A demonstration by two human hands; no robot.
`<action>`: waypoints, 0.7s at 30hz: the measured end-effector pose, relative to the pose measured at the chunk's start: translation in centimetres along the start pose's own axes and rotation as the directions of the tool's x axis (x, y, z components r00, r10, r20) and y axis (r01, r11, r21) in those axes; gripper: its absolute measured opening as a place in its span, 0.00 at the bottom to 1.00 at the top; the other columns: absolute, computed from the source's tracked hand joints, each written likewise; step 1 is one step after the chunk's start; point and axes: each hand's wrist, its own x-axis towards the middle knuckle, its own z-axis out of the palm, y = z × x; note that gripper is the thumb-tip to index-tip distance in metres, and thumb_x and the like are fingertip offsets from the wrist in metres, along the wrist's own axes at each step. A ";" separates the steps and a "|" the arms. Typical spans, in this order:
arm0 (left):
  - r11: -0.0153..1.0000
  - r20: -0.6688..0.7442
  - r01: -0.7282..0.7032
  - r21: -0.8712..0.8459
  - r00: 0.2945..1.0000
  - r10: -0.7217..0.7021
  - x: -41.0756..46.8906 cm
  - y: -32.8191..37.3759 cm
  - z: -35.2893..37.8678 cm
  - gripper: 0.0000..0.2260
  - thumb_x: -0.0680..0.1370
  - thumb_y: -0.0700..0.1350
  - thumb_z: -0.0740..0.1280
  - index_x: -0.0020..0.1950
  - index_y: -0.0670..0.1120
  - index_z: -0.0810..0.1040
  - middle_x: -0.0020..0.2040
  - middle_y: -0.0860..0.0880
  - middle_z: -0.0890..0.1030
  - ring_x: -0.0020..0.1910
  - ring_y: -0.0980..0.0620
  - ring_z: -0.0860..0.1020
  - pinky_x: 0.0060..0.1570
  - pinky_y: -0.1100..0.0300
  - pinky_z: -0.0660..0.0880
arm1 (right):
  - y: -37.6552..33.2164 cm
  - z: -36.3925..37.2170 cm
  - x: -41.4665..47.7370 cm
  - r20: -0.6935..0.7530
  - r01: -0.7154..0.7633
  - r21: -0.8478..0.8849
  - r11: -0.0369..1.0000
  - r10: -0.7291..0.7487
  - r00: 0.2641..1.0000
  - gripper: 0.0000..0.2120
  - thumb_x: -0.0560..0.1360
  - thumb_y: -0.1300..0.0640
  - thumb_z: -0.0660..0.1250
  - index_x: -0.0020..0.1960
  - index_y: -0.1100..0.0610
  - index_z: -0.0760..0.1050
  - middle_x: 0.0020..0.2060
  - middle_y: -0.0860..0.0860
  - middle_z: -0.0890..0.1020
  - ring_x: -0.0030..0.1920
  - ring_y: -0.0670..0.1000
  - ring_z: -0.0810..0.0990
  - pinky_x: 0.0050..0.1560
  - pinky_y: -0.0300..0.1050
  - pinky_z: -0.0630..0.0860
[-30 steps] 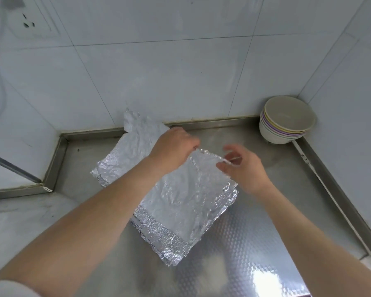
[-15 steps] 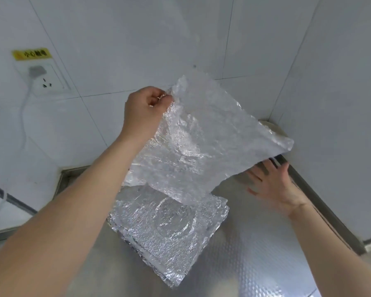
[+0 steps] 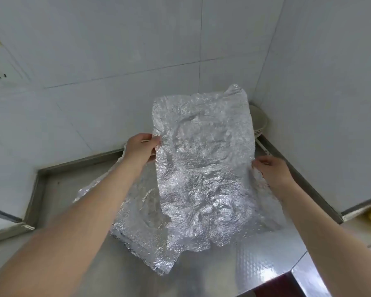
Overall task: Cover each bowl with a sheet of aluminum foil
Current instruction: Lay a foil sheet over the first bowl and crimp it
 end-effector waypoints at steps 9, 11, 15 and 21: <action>0.511 0.578 -0.435 0.742 0.800 -0.158 2.2 -12.9 7.7 0.29 0.76 0.45 0.66 0.76 0.47 0.61 0.79 0.46 0.54 0.77 0.46 0.53 0.73 0.51 0.59 | 4.5 -2.8 4.0 -0.170 -0.070 -0.278 0.958 0.023 0.985 0.05 0.77 0.63 0.65 0.48 0.62 0.79 0.37 0.57 0.78 0.35 0.56 0.74 0.39 0.43 0.67; 0.282 0.620 -0.576 0.767 0.779 -0.095 2.9 -14.8 9.7 0.36 0.76 0.42 0.65 0.79 0.45 0.50 0.79 0.47 0.45 0.78 0.45 0.45 0.75 0.47 0.53 | 5.3 -2.9 4.9 -0.177 -0.096 -0.290 0.952 0.045 0.983 0.05 0.77 0.63 0.65 0.47 0.62 0.79 0.36 0.57 0.78 0.31 0.52 0.73 0.32 0.43 0.67; 0.095 0.657 -0.654 0.751 0.754 -0.006 4.0 -15.6 12.4 0.37 0.74 0.37 0.66 0.78 0.43 0.51 0.79 0.45 0.50 0.78 0.46 0.48 0.75 0.46 0.47 | 7.1 -2.4 6.8 -0.169 -0.141 -0.216 0.966 0.105 0.980 0.06 0.76 0.67 0.63 0.46 0.69 0.77 0.35 0.57 0.77 0.30 0.52 0.71 0.29 0.39 0.70; 0.000 0.727 -0.728 0.686 0.685 0.036 1.8 -17.0 8.2 0.24 0.72 0.38 0.65 0.68 0.48 0.70 0.67 0.49 0.69 0.68 0.49 0.68 0.74 0.47 0.51 | 10.2 -0.1 7.5 -0.057 -0.233 -0.137 0.963 0.228 0.972 0.04 0.74 0.67 0.67 0.47 0.66 0.80 0.33 0.56 0.76 0.31 0.50 0.71 0.27 0.35 0.67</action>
